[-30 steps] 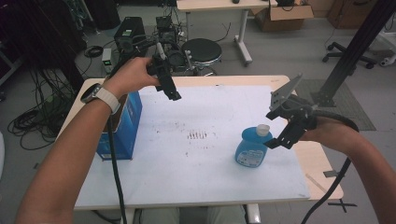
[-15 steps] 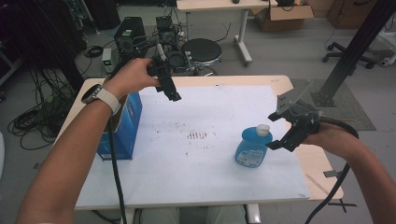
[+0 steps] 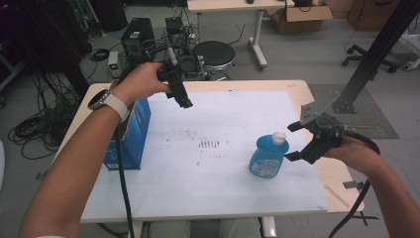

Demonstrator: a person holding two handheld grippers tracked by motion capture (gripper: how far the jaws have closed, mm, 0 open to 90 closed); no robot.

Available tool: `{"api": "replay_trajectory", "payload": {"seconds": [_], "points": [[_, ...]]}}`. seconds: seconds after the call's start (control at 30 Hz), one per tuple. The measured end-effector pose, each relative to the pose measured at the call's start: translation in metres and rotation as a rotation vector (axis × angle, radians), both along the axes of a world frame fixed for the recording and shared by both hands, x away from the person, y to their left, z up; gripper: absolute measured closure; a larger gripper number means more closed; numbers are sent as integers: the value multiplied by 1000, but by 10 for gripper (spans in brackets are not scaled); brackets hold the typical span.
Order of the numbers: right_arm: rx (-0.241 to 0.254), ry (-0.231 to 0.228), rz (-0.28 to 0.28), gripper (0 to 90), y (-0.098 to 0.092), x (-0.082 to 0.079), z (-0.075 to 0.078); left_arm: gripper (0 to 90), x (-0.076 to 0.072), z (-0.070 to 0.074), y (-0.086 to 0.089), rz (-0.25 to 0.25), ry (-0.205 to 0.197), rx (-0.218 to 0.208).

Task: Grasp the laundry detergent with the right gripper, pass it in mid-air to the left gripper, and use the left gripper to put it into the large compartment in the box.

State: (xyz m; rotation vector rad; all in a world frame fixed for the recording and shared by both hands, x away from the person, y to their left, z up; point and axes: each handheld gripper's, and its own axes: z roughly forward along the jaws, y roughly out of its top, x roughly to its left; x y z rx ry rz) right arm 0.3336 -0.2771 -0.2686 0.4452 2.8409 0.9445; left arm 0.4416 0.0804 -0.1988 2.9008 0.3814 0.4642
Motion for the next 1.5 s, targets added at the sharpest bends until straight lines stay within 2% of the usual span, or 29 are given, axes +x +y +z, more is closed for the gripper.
{"api": "replay_trajectory", "payload": {"seconds": [0.4,0.67,1.13,1.5], "points": [[42,10,-13,67,-11,-1,-20,53,1,-1,0,1,1,0],[100,4,-13,67,-16,-1,-32,54,1,-2,-1,1,3,5],[202,6,-44,67,-28,-2,-52,53,1,-6,-4,-5,9,11],[243,15,-57,66,-32,-2,-69,53,2,-7,-2,-1,10,7]]}}
